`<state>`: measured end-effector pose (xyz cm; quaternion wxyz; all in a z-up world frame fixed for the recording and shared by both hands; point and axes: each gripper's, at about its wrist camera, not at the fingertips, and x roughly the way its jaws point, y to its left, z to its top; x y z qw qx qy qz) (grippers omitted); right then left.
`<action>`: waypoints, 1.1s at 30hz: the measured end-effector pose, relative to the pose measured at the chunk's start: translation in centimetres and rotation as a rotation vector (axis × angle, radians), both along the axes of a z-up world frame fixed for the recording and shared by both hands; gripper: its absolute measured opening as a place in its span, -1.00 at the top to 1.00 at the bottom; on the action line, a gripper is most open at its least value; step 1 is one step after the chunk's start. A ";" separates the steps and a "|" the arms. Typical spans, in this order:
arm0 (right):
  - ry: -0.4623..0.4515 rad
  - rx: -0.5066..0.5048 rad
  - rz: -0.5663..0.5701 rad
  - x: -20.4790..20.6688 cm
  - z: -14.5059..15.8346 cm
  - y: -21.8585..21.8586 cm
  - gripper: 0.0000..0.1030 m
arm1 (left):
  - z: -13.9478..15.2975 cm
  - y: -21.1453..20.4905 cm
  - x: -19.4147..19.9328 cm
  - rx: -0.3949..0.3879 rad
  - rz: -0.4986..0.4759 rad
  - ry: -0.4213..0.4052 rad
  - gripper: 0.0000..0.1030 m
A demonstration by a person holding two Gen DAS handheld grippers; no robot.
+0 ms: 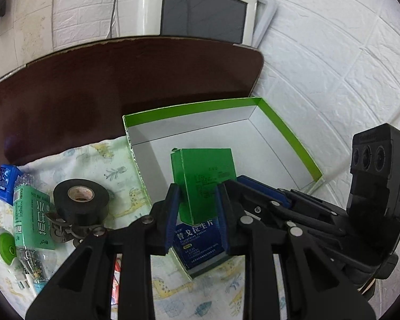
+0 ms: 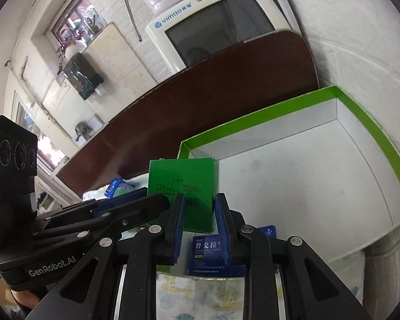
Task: Organize rigid objects
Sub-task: 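Lift the green square box into the green-rimmed box and release, then grasp the tiger-picture card box with the right gripper and lift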
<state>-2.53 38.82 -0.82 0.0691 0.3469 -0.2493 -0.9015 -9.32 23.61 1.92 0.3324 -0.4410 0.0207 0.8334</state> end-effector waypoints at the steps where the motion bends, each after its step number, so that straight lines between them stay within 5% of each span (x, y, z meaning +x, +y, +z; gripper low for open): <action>1: -0.011 -0.013 0.006 -0.7 -0.7 0.1 0.49 | -0.5 0.1 -0.5 -0.008 0.005 -0.008 0.54; 5: -0.043 -0.020 -0.002 -2.4 -2.6 0.0 0.49 | -1.5 -0.5 -1.6 -0.003 0.021 -0.072 0.51; 9: -0.018 0.034 -0.069 -1.5 -1.8 -0.3 0.49 | -0.6 -2.2 -0.6 -0.051 0.040 0.015 0.48; 13: 0.024 0.064 -0.065 -0.2 0.1 -1.0 0.49 | 1.4 -5.2 -0.2 -0.003 0.072 0.040 0.40; 16: 0.083 0.091 -0.033 0.7 2.8 -2.2 0.49 | 4.2 -7.2 0.5 0.031 0.104 0.106 0.14; 19: 0.143 0.124 0.002 1.6 5.7 -4.2 0.49 | 7.2 -9.5 1.9 0.049 0.146 0.211 -0.45; 22: 0.178 0.137 0.061 2.2 7.5 -6.8 0.49 | 8.4 -11.5 3.9 0.054 0.162 0.292 -0.55; 27: 0.136 0.184 0.138 2.1 6.6 -11.4 0.25 | 5.8 -15.0 5.4 0.032 0.170 0.234 -0.55; 33: -0.064 0.196 0.146 1.7 0.5 -15.1 0.06 | -1.4 -18.2 5.8 0.045 0.205 0.028 -0.53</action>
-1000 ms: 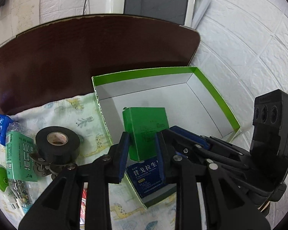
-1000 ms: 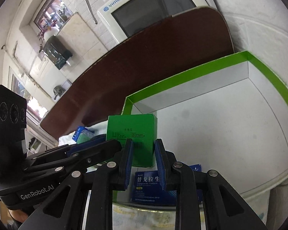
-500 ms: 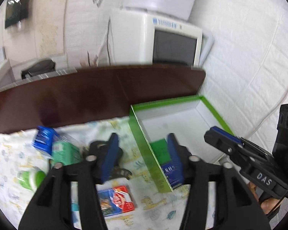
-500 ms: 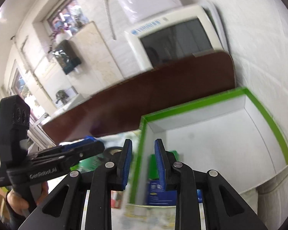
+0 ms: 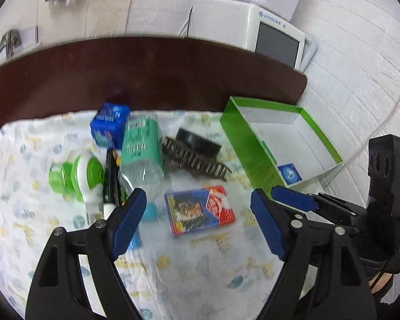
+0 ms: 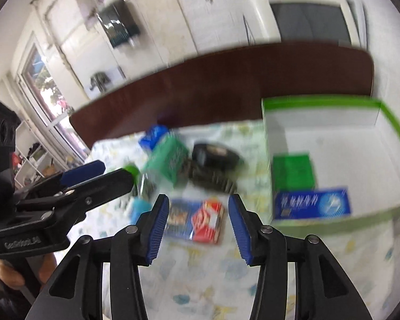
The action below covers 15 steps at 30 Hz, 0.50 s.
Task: Organize rigid objects
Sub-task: 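Grasp the tiger-picture card box with the right gripper and lift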
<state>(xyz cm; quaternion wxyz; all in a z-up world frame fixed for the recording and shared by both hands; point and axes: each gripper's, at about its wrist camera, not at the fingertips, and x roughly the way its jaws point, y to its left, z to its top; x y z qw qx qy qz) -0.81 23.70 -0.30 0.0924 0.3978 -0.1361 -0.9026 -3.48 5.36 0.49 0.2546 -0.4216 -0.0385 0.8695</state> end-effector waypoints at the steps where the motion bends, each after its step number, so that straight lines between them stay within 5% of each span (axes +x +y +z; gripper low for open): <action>1: -0.031 0.001 -0.007 -0.2 -1.3 -0.4 0.06 | -1.2 -0.3 -0.2 0.006 0.006 -0.038 -0.52; 7: -0.146 0.029 -0.095 -0.1 -5.7 -0.1 0.06 | -5.2 -0.8 -0.7 0.059 0.018 -0.174 -0.47; 13: -0.151 -0.062 -0.130 -0.5 -6.5 0.7 0.06 | -6.6 -0.1 -2.1 0.107 -0.003 -0.245 0.21; 15: -0.146 -0.088 -0.135 -0.8 -6.7 0.7 0.06 | -7.4 0.2 -2.9 0.105 0.005 -0.265 0.25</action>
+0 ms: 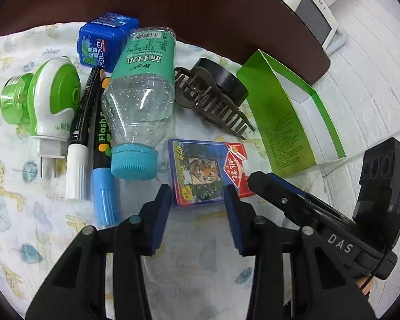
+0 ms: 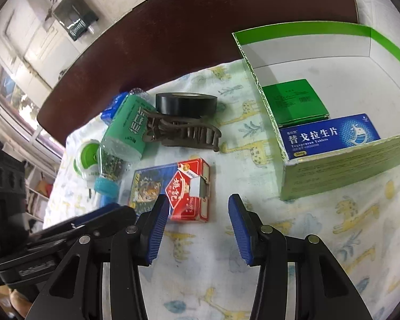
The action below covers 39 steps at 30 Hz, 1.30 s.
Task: Organize rigid objects
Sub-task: 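Grasp the tiger-picture card box with the right gripper and lift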
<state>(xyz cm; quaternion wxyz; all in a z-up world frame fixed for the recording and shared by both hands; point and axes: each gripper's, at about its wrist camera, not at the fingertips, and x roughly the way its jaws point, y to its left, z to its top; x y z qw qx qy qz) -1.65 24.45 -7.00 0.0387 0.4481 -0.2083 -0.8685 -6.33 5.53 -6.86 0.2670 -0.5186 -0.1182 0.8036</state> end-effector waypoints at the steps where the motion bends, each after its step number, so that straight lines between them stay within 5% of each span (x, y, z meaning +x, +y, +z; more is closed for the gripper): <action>1: 0.002 -0.011 0.001 -0.2 -0.2 0.0 0.06 | -0.4 0.2 -0.3 -0.009 -0.003 -0.004 0.26; 8: -0.022 -0.013 0.049 -1.8 -0.8 -1.0 0.33 | 0.4 0.3 -0.1 -0.027 -0.005 0.024 0.35; 15: 0.029 0.011 0.105 1.5 2.4 -2.7 0.35 | 3.4 -1.2 4.6 -0.052 -0.046 0.111 0.29; 21: -0.002 0.036 0.181 5.3 1.5 -5.2 0.35 | 0.7 -2.7 7.4 -0.109 -0.036 0.057 0.29; 25: -0.051 -0.006 0.199 5.8 -0.6 -5.4 0.35 | -0.8 -3.5 7.6 -0.070 -0.008 -0.006 0.26; 32: -0.058 -0.004 0.145 5.5 -0.1 -3.8 0.32 | -0.9 -2.9 6.8 -0.084 -0.018 -0.001 0.19; 35: -0.121 -0.093 0.184 4.7 -1.5 -4.4 0.27 | -0.8 -2.6 6.8 -0.104 -0.023 0.046 0.24; 39: -0.101 -0.051 0.201 4.7 -1.3 -5.0 0.30 | -0.5 -2.7 7.2 -0.125 -0.010 0.055 0.25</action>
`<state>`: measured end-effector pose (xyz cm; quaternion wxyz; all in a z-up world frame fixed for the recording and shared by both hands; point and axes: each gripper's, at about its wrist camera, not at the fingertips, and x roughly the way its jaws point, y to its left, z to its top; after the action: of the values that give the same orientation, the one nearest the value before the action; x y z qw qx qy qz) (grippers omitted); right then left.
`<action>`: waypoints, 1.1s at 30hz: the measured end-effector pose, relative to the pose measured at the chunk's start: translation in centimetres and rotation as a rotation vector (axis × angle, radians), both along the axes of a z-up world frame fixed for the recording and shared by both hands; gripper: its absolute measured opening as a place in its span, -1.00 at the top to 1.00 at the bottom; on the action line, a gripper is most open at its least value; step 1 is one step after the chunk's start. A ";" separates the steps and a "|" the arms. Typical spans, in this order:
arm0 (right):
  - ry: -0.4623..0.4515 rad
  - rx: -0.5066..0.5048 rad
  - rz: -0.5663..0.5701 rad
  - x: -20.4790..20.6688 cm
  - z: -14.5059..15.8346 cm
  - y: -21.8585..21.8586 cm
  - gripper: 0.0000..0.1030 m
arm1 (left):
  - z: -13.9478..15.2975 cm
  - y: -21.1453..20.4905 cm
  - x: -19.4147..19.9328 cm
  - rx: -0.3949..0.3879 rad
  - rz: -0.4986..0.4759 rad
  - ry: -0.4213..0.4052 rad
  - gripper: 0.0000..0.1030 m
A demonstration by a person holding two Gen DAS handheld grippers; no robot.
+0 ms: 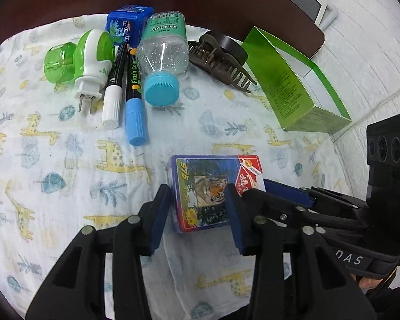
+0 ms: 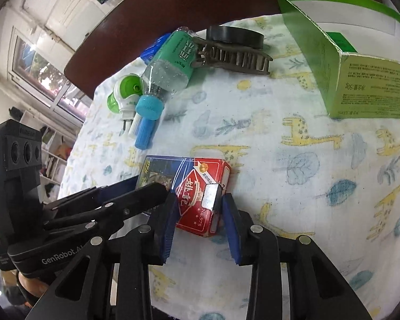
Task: Organize rigid objects
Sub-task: 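Grasp the tiger-picture card box with the right gripper and lift, then carry the card box into the green-rimmed box and release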
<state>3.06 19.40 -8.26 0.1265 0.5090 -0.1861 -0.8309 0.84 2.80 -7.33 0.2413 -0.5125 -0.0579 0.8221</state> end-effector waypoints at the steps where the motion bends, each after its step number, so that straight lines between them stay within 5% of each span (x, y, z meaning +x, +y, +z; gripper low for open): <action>1: 0.010 0.014 0.009 0.1 0.2 -0.2 0.35 | 0.4 0.0 0.3 -0.012 0.001 0.017 0.25; 16: 0.314 0.143 0.006 1.5 7.9 0.3 0.41 | 7.5 2.3 -0.2 -0.025 -0.025 0.218 0.30; 26: 0.420 0.144 -0.110 1.7 11.1 5.8 0.41 | 10.6 8.8 -2.1 -0.043 -0.129 0.325 0.30; 33: 0.452 0.131 -0.215 2.0 12.0 11.1 0.41 | 10.7 13.6 -3.7 -0.024 -0.206 0.324 0.30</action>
<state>5.08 30.53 3.75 0.0427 0.2945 -0.1520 -0.9425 -2.86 16.42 3.37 0.3239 -0.3795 0.0443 0.8655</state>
